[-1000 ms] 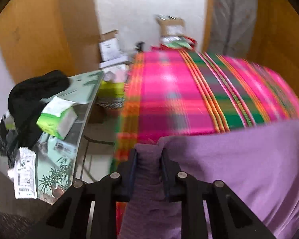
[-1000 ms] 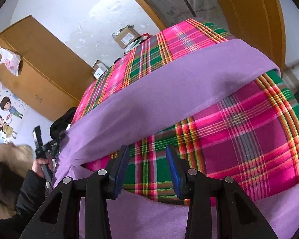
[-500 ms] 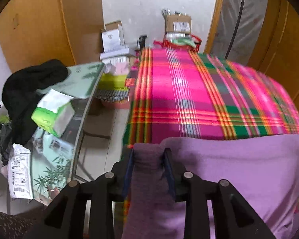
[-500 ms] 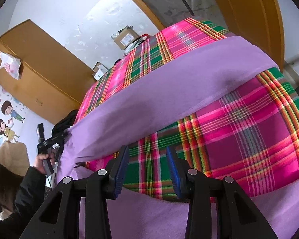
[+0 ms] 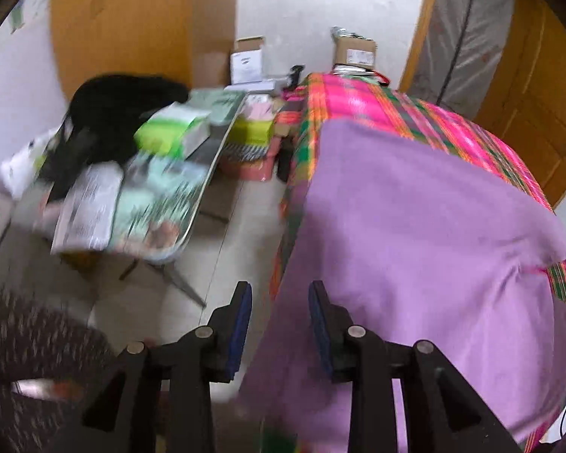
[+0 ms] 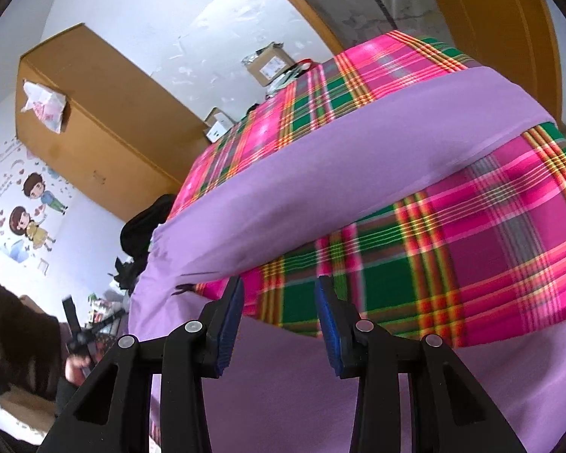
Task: Fold clothes
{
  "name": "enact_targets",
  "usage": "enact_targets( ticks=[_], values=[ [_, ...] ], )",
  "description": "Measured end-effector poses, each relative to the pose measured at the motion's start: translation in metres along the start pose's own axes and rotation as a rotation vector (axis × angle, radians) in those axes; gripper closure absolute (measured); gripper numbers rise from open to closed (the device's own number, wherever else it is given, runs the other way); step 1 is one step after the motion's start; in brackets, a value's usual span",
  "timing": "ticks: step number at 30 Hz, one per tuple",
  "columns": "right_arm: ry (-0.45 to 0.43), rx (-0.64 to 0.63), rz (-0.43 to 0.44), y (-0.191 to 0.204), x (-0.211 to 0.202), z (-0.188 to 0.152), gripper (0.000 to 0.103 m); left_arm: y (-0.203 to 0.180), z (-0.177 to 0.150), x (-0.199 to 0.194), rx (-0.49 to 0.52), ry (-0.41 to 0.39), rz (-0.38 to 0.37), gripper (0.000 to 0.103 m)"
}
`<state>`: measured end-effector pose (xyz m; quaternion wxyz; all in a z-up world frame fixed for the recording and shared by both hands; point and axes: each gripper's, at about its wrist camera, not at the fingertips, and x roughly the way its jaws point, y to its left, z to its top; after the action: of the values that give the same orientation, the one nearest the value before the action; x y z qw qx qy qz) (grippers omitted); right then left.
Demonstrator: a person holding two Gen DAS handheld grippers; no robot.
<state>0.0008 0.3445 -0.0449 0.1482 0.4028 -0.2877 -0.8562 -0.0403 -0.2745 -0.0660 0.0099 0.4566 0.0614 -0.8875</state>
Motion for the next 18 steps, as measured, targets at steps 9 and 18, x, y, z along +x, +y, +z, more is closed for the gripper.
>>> enact_targets(
  ticks=[9,18],
  values=[
    [0.008,-0.018,0.013,0.010,-0.006,-0.019,0.063,0.035,-0.044,-0.005,-0.191,0.031,-0.154,0.062],
    [-0.015,-0.010,-0.022,0.004,-0.025,-0.028,0.063,0.035,-0.045,-0.025,-0.199,-0.054,-0.147,0.081]
  ],
)
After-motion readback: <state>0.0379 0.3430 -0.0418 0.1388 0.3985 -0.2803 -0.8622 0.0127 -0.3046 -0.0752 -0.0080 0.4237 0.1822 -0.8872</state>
